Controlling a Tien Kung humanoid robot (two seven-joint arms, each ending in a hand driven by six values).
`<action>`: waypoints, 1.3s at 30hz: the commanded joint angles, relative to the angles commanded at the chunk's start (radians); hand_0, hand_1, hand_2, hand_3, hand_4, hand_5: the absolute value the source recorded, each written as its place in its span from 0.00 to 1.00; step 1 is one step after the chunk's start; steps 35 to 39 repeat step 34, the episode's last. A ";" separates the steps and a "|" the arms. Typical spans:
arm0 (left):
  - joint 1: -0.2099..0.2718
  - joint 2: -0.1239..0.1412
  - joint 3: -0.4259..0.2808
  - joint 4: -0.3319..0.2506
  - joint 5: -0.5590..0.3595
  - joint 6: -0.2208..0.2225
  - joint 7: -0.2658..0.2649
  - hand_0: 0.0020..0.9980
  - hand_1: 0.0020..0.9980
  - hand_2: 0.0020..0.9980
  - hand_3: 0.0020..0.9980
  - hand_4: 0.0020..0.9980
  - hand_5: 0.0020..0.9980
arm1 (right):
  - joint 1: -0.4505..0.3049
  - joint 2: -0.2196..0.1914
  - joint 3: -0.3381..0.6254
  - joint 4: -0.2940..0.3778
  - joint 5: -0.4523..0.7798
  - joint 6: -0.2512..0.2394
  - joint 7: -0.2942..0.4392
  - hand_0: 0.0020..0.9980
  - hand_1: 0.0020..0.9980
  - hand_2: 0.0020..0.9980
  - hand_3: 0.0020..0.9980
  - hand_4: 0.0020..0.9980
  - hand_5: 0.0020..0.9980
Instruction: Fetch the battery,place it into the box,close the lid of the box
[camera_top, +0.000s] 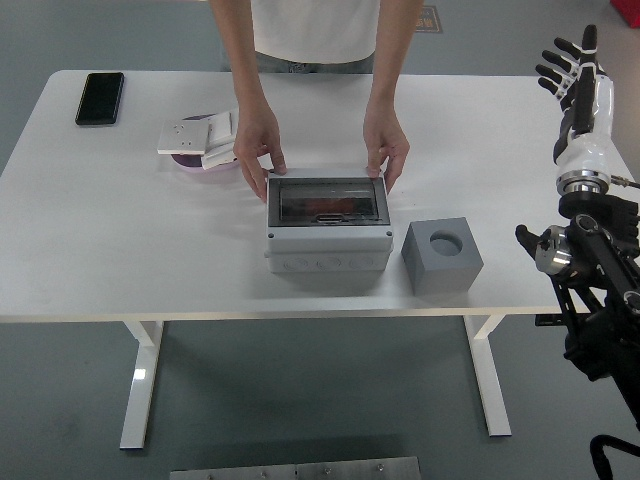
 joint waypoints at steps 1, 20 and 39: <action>0.000 0.000 0.001 0.000 -0.002 0.000 -0.001 0.61 0.74 0.60 0.55 0.39 0.00 | -0.004 0.001 0.002 0.000 0.025 0.018 0.001 0.74 0.67 0.67 0.69 0.97 1.00; 0.005 0.001 0.015 0.001 -0.030 0.002 -0.010 0.61 0.74 0.60 0.55 0.40 0.00 | -0.036 -0.013 0.036 0.042 0.031 0.224 -0.122 0.80 0.67 0.67 0.67 0.89 0.90; 0.006 0.003 0.019 0.002 -0.036 0.000 -0.013 0.61 0.74 0.60 0.55 0.40 0.00 | -0.040 -0.019 0.047 0.049 0.018 0.246 -0.146 0.84 0.73 0.73 0.75 0.89 0.91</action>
